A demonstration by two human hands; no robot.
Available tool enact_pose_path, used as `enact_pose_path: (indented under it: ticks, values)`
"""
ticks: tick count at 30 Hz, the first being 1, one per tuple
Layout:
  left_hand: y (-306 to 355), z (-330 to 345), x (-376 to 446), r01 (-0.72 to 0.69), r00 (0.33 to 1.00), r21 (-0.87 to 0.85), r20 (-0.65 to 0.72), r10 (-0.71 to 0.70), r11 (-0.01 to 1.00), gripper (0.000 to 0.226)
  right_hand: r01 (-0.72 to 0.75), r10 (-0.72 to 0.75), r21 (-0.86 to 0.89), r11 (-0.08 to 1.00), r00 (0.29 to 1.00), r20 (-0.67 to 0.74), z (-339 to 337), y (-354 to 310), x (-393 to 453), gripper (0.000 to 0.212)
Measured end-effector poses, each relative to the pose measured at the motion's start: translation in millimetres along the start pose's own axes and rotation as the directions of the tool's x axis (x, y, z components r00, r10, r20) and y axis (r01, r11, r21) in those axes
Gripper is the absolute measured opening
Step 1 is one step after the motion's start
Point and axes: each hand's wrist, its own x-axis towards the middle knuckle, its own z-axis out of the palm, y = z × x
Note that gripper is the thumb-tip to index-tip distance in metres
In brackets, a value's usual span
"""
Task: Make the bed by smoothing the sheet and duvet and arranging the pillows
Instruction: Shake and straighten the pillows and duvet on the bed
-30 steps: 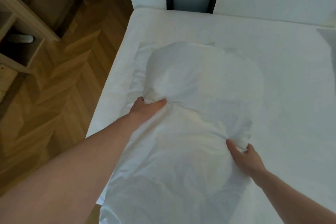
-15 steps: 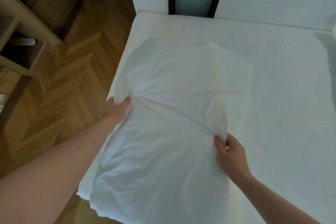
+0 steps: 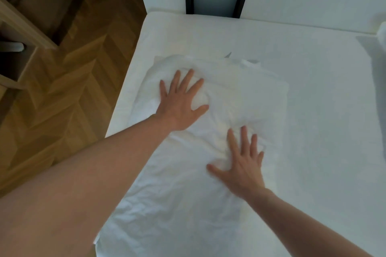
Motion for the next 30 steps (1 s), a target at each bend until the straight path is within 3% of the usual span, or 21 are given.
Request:
enact_pose_path:
  ticks: [4,8,22,30]
  values:
    - [-24.3,26.6,29.8,0.172,0.971,0.004,0.166,-0.171,0.985,0.098,-0.027,0.036,-0.096,0.995,0.995,0.093,35.0,-8.1,-8.8,0.120]
    - [-45.7,43.4,47.8,0.297,0.928,-0.015,0.242,-0.284,0.955,0.108,-0.052,0.063,-0.123,0.991,0.994,0.091,63.7,-6.2,-12.6,0.115]
    - [-76.9,151.9,110.2,0.293,0.925,0.124,0.213,-0.314,0.948,0.108,-0.057,0.098,-0.166,0.984,0.963,0.252,148.4,8.4,59.1,0.108]
    - [-75.3,155.1,129.0,0.284,0.918,0.158,0.239,-0.316,0.946,0.111,-0.072,0.120,-0.165,0.984,0.944,0.306,157.4,6.7,80.4,0.108]
